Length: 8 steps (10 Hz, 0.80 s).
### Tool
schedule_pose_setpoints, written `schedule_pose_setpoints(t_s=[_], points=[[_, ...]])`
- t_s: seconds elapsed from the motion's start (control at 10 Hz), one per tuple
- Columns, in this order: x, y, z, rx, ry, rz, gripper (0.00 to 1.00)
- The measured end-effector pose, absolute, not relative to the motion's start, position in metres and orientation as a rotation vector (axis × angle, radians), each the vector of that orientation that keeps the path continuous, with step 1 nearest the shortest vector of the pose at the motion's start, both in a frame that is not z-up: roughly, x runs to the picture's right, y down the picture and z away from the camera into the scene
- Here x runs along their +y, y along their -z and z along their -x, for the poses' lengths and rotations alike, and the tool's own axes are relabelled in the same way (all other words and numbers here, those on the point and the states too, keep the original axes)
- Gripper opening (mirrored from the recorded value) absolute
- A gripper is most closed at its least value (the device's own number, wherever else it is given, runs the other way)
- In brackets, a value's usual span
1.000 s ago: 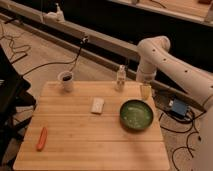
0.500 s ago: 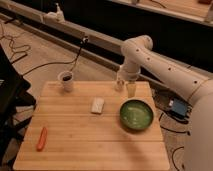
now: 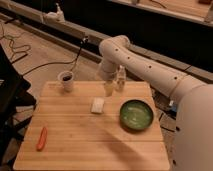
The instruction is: Place the pepper in the ceramic bowl
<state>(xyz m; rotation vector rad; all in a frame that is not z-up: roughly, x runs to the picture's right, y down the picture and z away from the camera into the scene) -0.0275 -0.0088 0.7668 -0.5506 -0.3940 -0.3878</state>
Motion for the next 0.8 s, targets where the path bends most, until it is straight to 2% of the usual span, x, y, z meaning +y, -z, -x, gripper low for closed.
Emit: schedule_pose_setpoints(t_s=[0.4, 0.8], points=[[0.032, -0.751, 0.104, -0.531, 0.551, 0.590, 0.78], [0.032, -0.750, 0.103, -0.529, 0.552, 0.593, 0.78]])
